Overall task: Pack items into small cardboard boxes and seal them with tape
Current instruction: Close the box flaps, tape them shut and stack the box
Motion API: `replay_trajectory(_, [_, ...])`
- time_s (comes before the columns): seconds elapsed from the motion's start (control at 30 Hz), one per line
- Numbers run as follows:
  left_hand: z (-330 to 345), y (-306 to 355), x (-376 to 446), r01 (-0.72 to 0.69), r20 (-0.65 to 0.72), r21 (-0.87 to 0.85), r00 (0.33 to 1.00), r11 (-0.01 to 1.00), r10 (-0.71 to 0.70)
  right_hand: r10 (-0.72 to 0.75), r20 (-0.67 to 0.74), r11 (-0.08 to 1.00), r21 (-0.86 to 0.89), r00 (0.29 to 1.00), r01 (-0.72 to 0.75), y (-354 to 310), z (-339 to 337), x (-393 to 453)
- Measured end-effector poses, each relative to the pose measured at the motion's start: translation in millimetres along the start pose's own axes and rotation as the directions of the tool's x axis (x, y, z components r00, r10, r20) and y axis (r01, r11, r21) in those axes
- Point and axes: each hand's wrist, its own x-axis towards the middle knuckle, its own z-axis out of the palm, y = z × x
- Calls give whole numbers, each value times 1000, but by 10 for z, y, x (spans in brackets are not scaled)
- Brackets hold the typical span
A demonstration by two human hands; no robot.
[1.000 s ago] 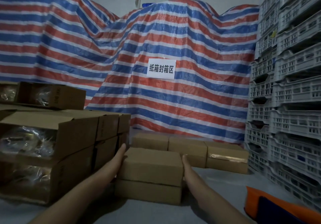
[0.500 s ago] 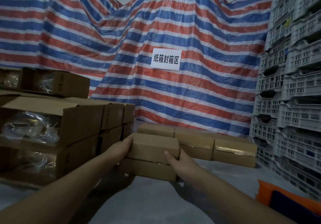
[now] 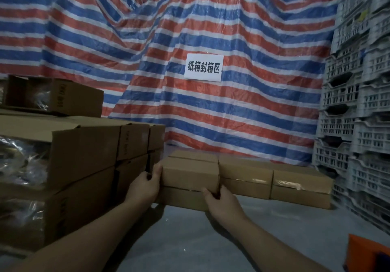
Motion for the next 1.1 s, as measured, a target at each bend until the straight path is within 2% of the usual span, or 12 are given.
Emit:
replay_trajectory(0.13, [-74,8,-63,-87,-136,44,986,995,92,-51,-92,998,-42,994,47,7,-15,-9])
replay_trajectory(0.2, [-86,19,-71,-74,-112,6,991,997,74,-65,-112,994,-96,992,54,-4,-24,-7])
replay_trajectory(0.33, [-75,20,-58,-70,-90,-11,994,998,68,-53,-68,989,-141,996,44,-2,-24,-18])
replay_trajectory(0.6, [-73,12,-47,-49,-125,11,991,999,50,-57,-45,996,-76,997,53,18,-20,-12])
replay_trajectory(0.73, [-112,71,-128,-103,-225,-38,970,994,92,-7,-102,999,-41,995,3,-4,-1,-7])
replay_trajectory(0.8, [-136,143,-241,-181,-251,-5,952,983,175,7,-170,986,-163,985,-36,-32,3,-33])
replay_trajectory(0.87, [-150,248,-399,-256,-174,85,948,963,268,-16,-239,957,-285,971,-55,-80,4,-95])
replay_trajectory(0.93, [-163,372,-557,-310,-74,170,942,935,326,-108,-320,914,-403,941,-33,-150,8,-162])
replay_trajectory(1.0, [-198,502,-720,-378,-40,237,916,895,398,-232,-382,857,-516,895,2,-223,-2,-222])
replay_trajectory(1.1, [-370,749,-936,-513,-4,307,842,802,539,-311,-344,768,-640,886,21,-316,-23,-305])
